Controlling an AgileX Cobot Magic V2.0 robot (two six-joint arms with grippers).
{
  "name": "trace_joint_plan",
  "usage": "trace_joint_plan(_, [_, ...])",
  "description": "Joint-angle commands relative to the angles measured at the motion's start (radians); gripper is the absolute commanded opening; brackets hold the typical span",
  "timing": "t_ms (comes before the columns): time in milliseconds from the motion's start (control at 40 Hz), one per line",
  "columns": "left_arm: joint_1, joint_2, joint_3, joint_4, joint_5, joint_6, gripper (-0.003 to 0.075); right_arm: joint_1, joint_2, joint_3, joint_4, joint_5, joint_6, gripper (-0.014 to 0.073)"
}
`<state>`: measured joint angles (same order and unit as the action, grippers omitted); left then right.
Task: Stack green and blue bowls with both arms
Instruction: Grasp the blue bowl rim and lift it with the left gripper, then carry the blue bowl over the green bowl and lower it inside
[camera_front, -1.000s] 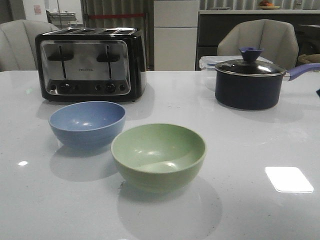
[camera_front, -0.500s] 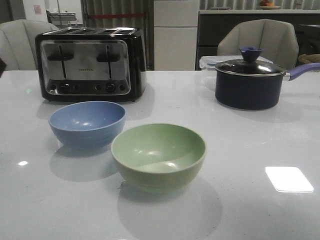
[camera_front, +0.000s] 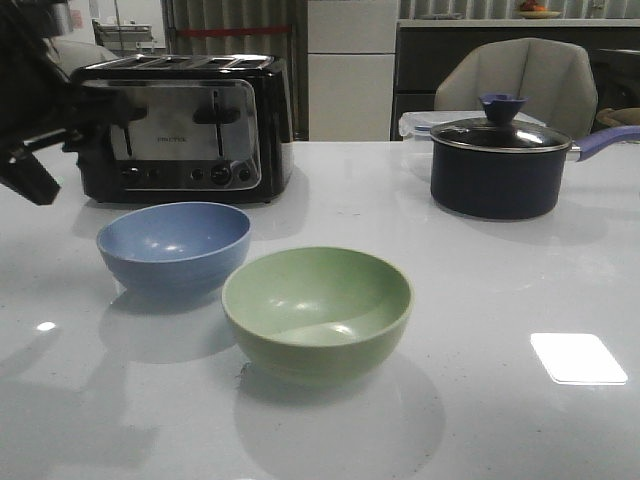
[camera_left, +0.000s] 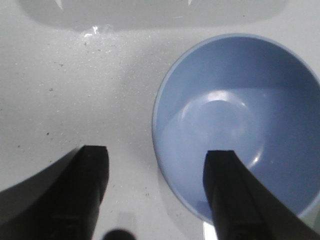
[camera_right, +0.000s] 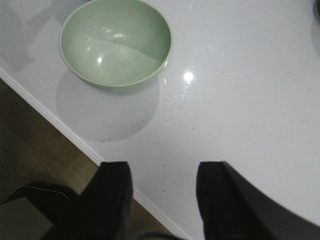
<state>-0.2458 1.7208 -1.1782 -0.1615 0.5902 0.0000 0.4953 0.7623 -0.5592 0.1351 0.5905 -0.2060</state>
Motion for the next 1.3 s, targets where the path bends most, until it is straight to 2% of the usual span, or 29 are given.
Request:
trace_joint_plan(0, [-0.007,0.028,-0.065,-0.028,-0.049,0.000,0.0476,0.000,-0.007,-0.025,-0.007,-0.059,-0.007,0.0425])
trace_joint_plan(300, [-0.007,0.133,-0.115,-0.032,-0.053,0.000,0.0466,0.000,-0.007,-0.025,-0.007,-0.059,-0.007,0.0425])
trace_joint_plan(375, [-0.007,0.134,-0.115,-0.032,-0.053,0.000,0.0420,0.000,-0.007,-0.025,-0.007,-0.059,-0.007,0.0425])
trace_joint_plan(575, [-0.007,0.134,-0.115,-0.032,-0.047,0.000,0.0213,0.000,-0.007,-0.025,-0.007,-0.059,-0.007,0.0425])
trace_joint_plan(725, [-0.007,0.127,-0.117,-0.032,-0.039,0.000,0.0096,0.000,-0.007,-0.025,-0.007,-0.059,-0.007,0.0425])
trace_joint_plan(900, [-0.007,0.058,-0.130,-0.032,0.016,0.000,0.0093,0.000,-0.007,-0.025,-0.007,-0.059,-0.007,0.0425])
trace_joint_plan(1025, [-0.023,-0.036,-0.135,-0.036,0.049,0.048,0.0093,0.000,-0.007,-0.025,-0.007,-0.059,-0.007,0.0425])
trace_joint_plan(1275, [-0.145,-0.181,-0.135,-0.066,0.127,0.135,0.0093,0.000,-0.007,-0.025,-0.007,-0.059,-0.007,0.0425])
